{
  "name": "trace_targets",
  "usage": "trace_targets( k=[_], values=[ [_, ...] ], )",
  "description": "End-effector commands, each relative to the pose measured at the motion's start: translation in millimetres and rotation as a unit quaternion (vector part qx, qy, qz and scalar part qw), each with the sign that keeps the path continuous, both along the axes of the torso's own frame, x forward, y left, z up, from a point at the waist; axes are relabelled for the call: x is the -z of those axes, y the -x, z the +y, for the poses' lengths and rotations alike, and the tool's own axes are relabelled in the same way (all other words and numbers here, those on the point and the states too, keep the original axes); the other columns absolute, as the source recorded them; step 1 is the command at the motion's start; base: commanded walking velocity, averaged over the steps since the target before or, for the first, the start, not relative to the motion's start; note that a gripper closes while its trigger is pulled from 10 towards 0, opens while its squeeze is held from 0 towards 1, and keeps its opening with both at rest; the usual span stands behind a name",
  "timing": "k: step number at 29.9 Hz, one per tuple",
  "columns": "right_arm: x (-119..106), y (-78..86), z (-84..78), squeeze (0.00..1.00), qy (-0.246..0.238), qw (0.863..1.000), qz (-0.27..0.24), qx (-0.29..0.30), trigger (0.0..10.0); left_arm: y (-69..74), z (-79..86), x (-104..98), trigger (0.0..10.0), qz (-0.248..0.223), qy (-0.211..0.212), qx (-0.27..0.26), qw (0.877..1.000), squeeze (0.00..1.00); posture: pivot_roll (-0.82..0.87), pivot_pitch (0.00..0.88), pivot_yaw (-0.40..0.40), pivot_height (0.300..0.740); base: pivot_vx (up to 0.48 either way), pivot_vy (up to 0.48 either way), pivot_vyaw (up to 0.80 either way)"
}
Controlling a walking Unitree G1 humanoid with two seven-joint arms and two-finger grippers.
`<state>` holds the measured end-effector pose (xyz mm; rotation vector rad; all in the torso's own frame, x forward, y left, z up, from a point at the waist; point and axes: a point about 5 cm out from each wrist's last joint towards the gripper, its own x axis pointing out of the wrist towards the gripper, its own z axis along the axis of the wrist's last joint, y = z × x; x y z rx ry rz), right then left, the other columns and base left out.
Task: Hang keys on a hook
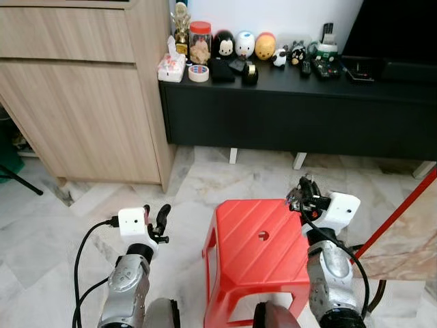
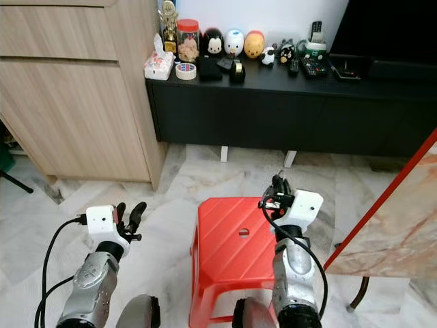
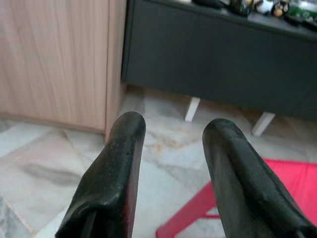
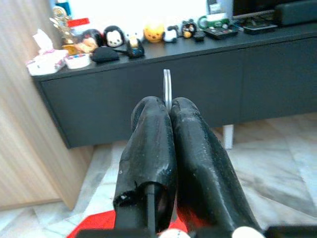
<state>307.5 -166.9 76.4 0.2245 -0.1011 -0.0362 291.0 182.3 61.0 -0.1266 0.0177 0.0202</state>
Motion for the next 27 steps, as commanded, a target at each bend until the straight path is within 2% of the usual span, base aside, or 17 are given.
trace_targets(
  k=[1,13,19,27],
  values=[
    [-9.6,-4.1,-2.2,0.0,0.003,1.0,-0.012,0.006,10.0,-2.6,1.4,0.0,10.0,-0.002,0.009,-0.01,1.0,0.0,0.09,0.0,-0.099,0.669,0.0,0.0,0.0],
    [-14.2,-10.8,2.0,0.0,0.0,1.0,-0.003,0.013,10.0,-5.2,1.9,-2.9,10.0,-0.016,0.014,-0.015,1.0,0.0,0.08,0.0,-0.09,0.74,0.0,0.0,0.0],
    [-15.7,-12.0,0.7,0.0,0.001,1.0,0.001,0.02,10.0,-5.5,6.4,-3.9,10.0,-0.019,0.01,-0.019,1.0,0.0,0.08,0.0,-0.089,0.74,0.0,0.0,0.0],
    [-11.9,-9.6,0.9,0.0,-0.017,0.999,0.012,0.031,10.0,-3.8,2.8,-3.1,10.0,-0.019,0.011,-0.013,1.0,0.0,0.08,0.0,-0.085,0.74,0.0,0.0,0.0]
  ],
)
